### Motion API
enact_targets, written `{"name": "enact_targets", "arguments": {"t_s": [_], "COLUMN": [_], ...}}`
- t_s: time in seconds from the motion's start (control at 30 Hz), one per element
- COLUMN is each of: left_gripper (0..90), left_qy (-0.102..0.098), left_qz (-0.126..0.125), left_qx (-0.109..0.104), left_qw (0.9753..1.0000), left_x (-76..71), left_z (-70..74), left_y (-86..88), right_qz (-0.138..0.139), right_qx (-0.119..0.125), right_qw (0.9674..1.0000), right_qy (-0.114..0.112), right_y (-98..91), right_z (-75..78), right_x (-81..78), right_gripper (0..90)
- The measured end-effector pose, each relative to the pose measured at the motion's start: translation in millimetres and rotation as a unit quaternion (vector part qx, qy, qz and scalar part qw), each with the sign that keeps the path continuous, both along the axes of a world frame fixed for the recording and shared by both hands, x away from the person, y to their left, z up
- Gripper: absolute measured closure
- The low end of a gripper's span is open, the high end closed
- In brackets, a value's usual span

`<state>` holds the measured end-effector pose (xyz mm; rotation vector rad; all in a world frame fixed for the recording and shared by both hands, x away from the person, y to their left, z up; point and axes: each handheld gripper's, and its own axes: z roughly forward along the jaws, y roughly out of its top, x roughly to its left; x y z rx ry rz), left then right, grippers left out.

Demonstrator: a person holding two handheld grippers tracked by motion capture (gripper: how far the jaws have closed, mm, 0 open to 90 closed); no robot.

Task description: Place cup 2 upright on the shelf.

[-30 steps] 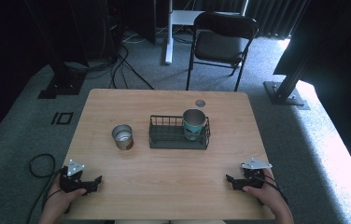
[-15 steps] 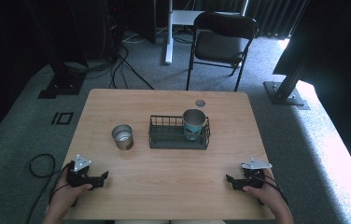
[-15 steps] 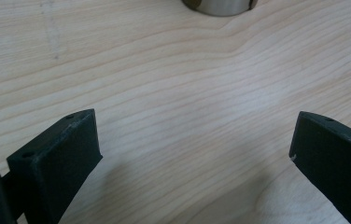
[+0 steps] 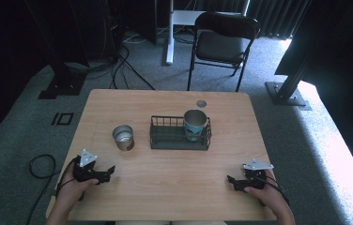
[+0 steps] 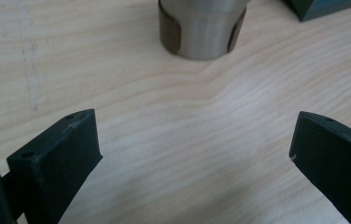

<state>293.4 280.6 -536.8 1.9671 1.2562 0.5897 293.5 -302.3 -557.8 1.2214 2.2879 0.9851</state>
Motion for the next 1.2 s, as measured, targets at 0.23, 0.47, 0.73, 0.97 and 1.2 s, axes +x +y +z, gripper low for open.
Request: {"name": "enact_targets", "arguments": {"t_s": [0.23,0.47,0.73,0.97,1.2], "left_gripper": [2.3,2.4,2.4,2.3,2.3], "left_qy": [-0.005,-0.031,-0.048,-0.066,-0.081], "left_qz": [-0.015,-0.013,-0.01,-0.012,-0.011], "left_qx": [-0.002,-0.024,-0.031,-0.039,-0.04], "left_qw": [0.9999,0.9992,0.9983,0.997,0.9959], "left_x": [9.8,17.3,26.2,34.8,45.8], "left_z": [1.8,4.7,11.2,15.6,20.4], "left_y": [-9.0,-13.1,-17.9,-23.7,-29.4], "right_qz": [0.0,0.0,0.0,0.0,0.0], "right_qx": [0.0,0.0,0.0,0.0,0.0], "right_qw": [1.0,1.0,1.0,1.0,1.0], "right_qy": [0.0,0.0,0.0,0.001,0.0], "right_y": [0.0,0.0,0.0,0.0,0.0], "right_z": [0.0,0.0,0.0,0.1,0.1], "right_x": [0.0,0.0,-0.1,-0.1,0.0], "right_gripper": [11.6,11.7,11.7,11.7,11.7]}}
